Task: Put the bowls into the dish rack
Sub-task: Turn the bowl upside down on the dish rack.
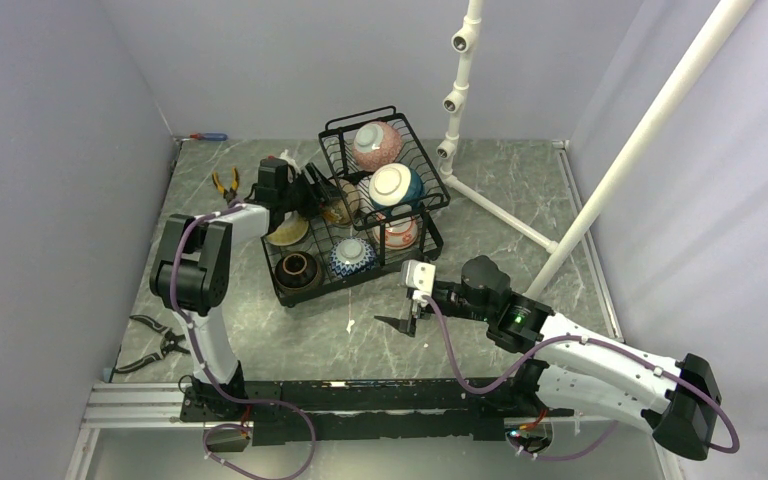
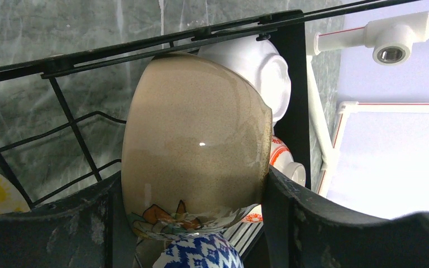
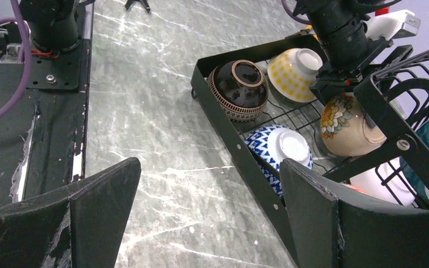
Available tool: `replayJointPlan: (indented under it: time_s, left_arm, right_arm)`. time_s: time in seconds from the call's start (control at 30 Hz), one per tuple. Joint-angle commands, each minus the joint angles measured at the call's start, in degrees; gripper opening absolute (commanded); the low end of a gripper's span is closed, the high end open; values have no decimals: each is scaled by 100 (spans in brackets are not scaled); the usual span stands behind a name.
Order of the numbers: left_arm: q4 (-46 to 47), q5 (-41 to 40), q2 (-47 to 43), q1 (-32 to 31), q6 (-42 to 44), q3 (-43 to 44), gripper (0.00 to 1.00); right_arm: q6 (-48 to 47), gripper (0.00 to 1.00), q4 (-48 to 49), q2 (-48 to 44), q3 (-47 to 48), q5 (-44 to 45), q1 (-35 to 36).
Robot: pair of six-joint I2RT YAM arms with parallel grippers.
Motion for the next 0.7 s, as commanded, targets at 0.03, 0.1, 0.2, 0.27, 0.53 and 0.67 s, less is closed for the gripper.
replayJointPlan:
  time_s: [0.03,0.1,0.2,0.27,0.53,0.67]
  left_arm:
    - [444,132,10,-12,-47,287,3]
    - [304,86,-4,-14,26,299,3]
    - [55,-63,-98,-15,159,300,19]
    - [-153,-147,-133,-10,246,318,31]
    - [-997,-174,-90,-12,591,630,66]
    - [-1287,-279,-122,-9,702,713,75]
  right_arm:
    - [-98,100,94,-39,50,42,15]
    - [-108,100,82,-23,67,44,15]
    - [-104,100,88,-21,65,44,11]
    - [-100,100,114,-12,68,35,12]
    - [-115,100,143,83,113,-10,12]
    - [-117,100,136,93,131,-23,14]
